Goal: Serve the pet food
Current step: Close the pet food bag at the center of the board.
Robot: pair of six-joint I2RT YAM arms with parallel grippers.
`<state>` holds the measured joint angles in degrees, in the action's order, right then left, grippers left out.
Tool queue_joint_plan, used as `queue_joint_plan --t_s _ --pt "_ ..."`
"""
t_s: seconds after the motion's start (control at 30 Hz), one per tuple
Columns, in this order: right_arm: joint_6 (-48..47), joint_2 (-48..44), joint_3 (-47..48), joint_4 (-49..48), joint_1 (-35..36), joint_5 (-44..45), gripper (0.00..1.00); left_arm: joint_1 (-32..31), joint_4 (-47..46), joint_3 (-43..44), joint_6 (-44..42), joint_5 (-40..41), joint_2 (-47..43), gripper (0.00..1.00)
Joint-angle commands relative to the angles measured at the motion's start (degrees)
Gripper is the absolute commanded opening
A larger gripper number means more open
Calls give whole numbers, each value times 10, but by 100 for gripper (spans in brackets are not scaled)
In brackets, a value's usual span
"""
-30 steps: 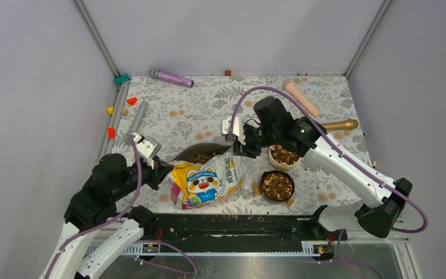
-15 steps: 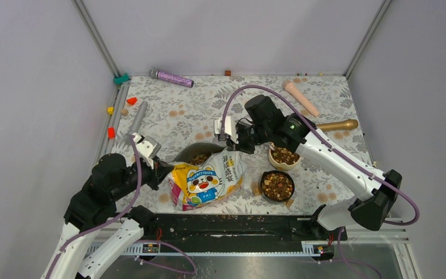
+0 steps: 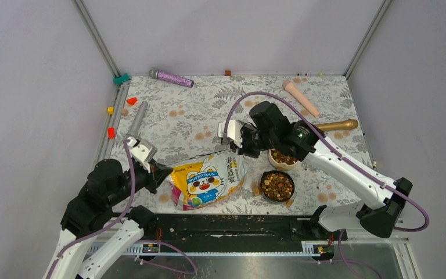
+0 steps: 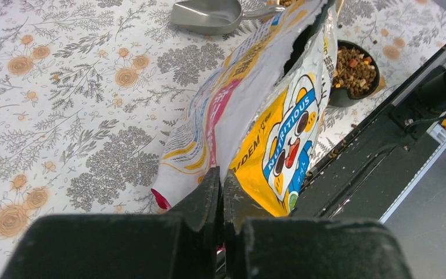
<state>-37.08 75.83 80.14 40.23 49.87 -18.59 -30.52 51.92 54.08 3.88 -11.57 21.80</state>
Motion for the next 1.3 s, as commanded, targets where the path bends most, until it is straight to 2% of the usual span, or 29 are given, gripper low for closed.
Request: queue_joint_plan --t_s 0.0,0.03,0.13,0.23,0.4,0.47,0.7,0.9,1.03,1.27 --pt "-138 -76 9 52 -28 35 0 6 -93 28 69 208 -36 0" --pt "-188 -83 -3 82 -28 -3 0 6 -92 25 88 242 -35 0" --pt "-231 -77 7 144 -27 -77 0 6 -90 20 116 290 -20 0" --pt "-232 -58 20 161 -27 -86 0 6 -85 33 135 317 8 0" --pt "-170 -48 5 83 -26 -72 0 6 -105 28 111 235 15 0" --pt "-146 -45 1 54 -25 -70 10 6 -110 24 102 209 12 0" --pt "-84 -13 17 1 -15 -46 30 7 -119 16 70 121 -2 0" --pt "-96 16 43 1 -6 -56 47 10 -118 16 58 81 4 0" --pt "-107 38 66 -2 4 -58 51 10 -118 17 54 71 5 0" --pt "-140 83 112 54 33 -65 54 11 -118 17 53 69 -3 0"
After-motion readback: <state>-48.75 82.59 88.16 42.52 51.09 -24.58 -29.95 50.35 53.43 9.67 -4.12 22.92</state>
